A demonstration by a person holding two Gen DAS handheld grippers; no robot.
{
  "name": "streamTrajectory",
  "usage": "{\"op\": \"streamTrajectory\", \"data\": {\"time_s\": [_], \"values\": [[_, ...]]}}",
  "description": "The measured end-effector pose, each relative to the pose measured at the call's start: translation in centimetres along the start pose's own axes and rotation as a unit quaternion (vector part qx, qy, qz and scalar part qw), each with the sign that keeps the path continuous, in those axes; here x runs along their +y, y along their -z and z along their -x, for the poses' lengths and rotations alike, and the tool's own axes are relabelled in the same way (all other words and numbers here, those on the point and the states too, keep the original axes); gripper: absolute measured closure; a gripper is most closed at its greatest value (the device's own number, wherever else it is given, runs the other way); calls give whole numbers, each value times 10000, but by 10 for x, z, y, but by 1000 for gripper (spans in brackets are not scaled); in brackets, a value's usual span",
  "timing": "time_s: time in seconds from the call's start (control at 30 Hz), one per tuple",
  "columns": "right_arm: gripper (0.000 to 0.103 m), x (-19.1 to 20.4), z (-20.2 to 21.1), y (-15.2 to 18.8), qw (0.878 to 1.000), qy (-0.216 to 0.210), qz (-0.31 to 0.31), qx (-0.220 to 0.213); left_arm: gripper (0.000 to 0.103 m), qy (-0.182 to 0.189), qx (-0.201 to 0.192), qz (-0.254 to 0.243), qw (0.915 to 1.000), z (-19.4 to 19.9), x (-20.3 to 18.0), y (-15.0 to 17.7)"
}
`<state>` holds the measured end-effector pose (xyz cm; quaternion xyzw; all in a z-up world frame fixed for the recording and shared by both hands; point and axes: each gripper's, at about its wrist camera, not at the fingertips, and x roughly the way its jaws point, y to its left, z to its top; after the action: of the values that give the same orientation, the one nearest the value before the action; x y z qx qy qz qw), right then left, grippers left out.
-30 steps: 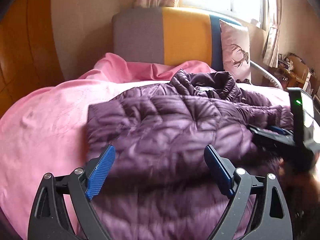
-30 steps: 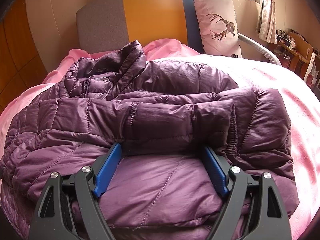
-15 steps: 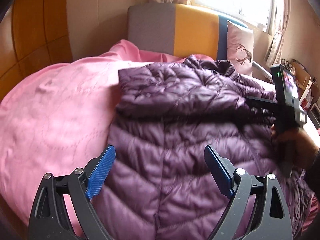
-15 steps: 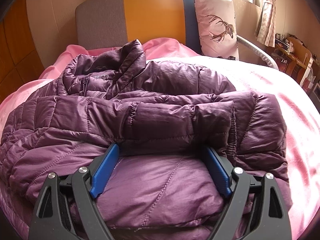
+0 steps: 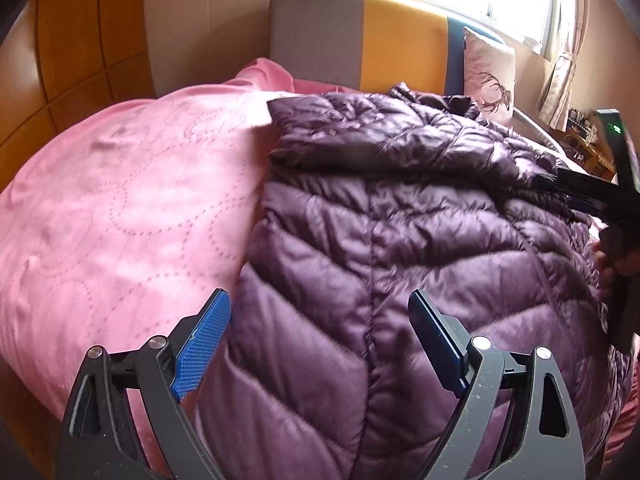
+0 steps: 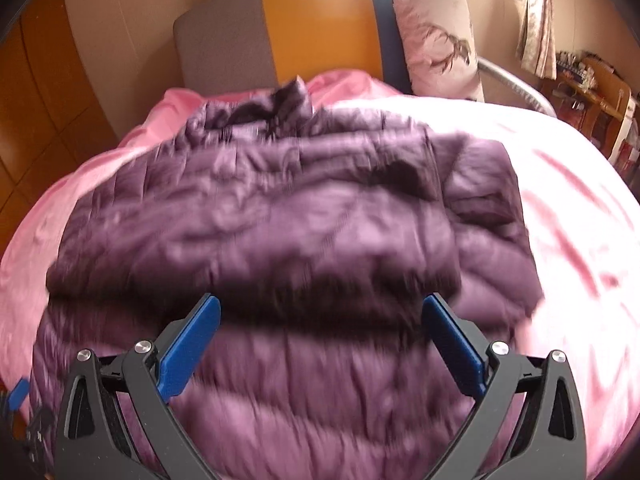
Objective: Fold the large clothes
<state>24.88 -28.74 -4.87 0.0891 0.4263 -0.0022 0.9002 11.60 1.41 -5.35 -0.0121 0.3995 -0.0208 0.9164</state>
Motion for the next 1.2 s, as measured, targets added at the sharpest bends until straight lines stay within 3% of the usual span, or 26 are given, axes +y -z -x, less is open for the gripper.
{"op": "streamTrajectory", "data": {"time_s": [0.17, 0.37, 0.5, 0.63, 0.77, 0.97, 1.03, 1.1, 1.13, 1.17, 1.2], "values": [[2, -13, 16, 31, 9999, -13, 26, 148, 14, 71, 144, 110, 9998, -1, 10, 12], [2, -32, 51, 60, 9999, -52, 95, 81, 14, 455, 272, 226, 9983, 8, 27, 25], [2, -61, 75, 84, 9996, -78, -230, 117, 14, 874, 424, 253, 9949, 18, 41, 36], [2, -85, 93, 111, 9976, -322, -552, 261, 14, 1258, 619, 218, 9899, 27, 54, 49], [2, -93, 112, 139, 9936, -735, -737, 427, 21, 1494, 825, 175, 9852, 31, 62, 62], [17, -87, 128, 184, 9864, -1159, -706, 928, 26, 1862, 1189, 249, 9750, 35, 70, 85], [25, -85, 131, 195, 9844, -1253, -696, 1018, 32, 1948, 1328, 300, 9714, 33, 71, 91], [42, -82, 134, 202, 9824, -1338, -681, 1114, 41, 2013, 1425, 354, 9685, 31, 70, 94], [49, -81, 135, 204, 9804, -1437, -652, 1179, 49, 2034, 1449, 339, 9677, 31, 69, 94], [55, -80, 135, 204, 9797, -1461, -640, 1215, 67, 2052, 1459, 303, 9673, 31, 68, 93], [66, -78, 136, 204, 9782, -1521, -631, 1264, 80, 2145, 1459, 256, 9654, 33, 65, 93]]}}
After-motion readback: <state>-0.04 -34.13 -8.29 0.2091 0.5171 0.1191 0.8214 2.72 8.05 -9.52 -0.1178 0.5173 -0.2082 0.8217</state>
